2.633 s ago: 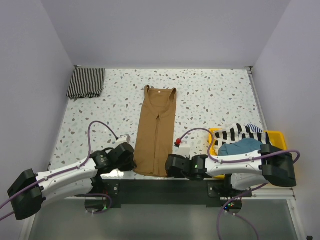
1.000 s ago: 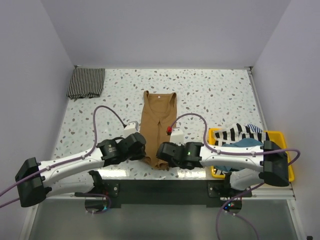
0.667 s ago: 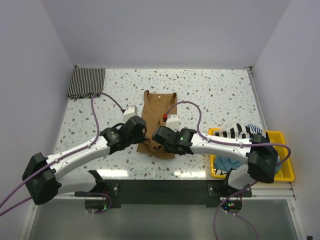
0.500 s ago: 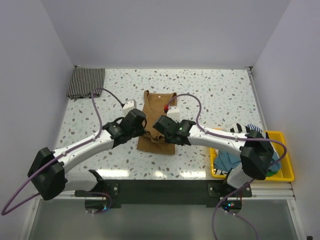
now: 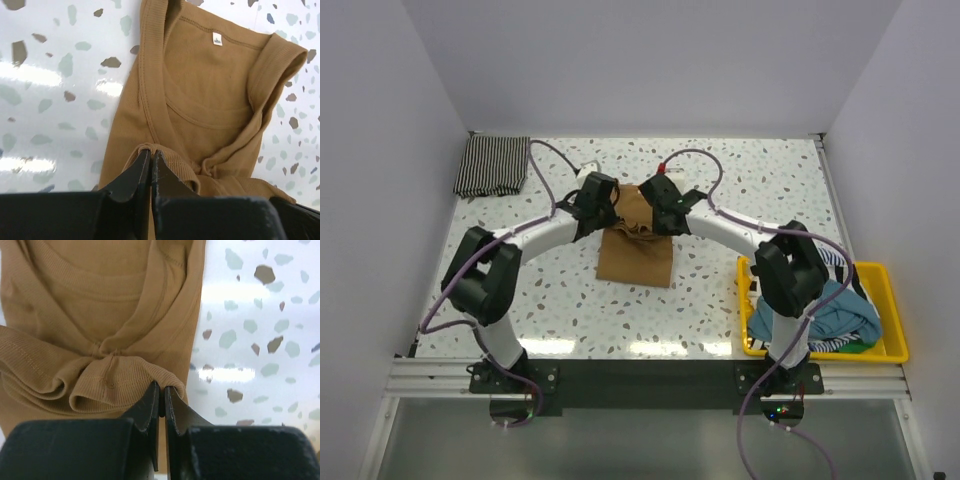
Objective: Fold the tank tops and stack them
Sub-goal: Fold the tank top
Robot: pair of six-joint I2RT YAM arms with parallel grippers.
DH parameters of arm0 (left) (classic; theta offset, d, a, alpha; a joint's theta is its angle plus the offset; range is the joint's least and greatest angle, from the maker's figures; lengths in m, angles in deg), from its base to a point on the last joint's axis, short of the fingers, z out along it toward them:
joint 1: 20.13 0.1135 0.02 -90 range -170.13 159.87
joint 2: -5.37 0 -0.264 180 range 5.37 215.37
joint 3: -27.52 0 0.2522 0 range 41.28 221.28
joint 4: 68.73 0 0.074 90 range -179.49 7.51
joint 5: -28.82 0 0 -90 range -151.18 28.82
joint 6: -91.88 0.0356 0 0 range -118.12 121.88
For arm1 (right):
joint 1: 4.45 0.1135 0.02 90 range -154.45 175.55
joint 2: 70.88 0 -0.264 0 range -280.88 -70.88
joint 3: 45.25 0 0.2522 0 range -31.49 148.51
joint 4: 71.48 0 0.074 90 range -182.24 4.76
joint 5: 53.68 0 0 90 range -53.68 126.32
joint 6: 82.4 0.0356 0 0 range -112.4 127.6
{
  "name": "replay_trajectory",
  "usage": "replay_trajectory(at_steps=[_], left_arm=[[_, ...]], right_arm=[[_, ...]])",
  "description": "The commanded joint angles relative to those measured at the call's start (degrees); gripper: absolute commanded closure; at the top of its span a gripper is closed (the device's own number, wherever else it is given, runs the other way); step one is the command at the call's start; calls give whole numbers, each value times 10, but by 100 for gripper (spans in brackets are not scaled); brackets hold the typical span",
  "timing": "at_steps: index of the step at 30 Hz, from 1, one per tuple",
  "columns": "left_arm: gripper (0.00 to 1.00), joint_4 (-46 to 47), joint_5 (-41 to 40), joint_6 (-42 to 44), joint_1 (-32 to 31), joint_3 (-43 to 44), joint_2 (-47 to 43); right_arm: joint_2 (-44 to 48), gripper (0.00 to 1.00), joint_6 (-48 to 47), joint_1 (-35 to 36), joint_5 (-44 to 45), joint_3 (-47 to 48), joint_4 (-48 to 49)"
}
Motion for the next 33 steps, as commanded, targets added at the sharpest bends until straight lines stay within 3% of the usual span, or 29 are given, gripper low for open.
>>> replay_trajectory(at_steps=[1, 2, 3, 5, 6, 9, 13, 17, 21, 27, 33], left_arm=[[93, 77, 44, 41, 18, 50, 59], [81, 80, 48, 42, 21, 54, 70], [75, 93, 52, 46, 24, 55, 82], [57, 92, 52, 42, 32, 56, 84], [54, 94, 52, 39, 36, 52, 73], [47, 88, 25, 27, 38, 26, 29], [46, 60, -15, 5, 38, -8, -29], [47, 76, 8, -3, 37, -51, -72], [50, 82, 30, -22, 31, -80, -82], [53, 102, 40, -53, 28, -158, -90], [55, 124, 50, -74, 24, -216, -123]], right_arm=[[-32, 97, -25, -33, -39, 43, 31], [-37, 93, -26, -38, -40, 50, 34], [-43, 77, -29, -41, -40, 51, 39], [-44, 59, -37, -48, -40, 57, 41], [-42, 47, -40, -49, -39, 58, 43], [-24, 34, -49, -52, -23, 58, 37], [6, 33, -47, -51, -8, 45, 23], [25, 40, -38, -32, -12, 3, 48], [-28, 49, -36, -13, -12, 39, 35], [-121, 49, -41, 2, -10, 95, 27], [-141, 50, -43, 24, -13, 47, 45]])
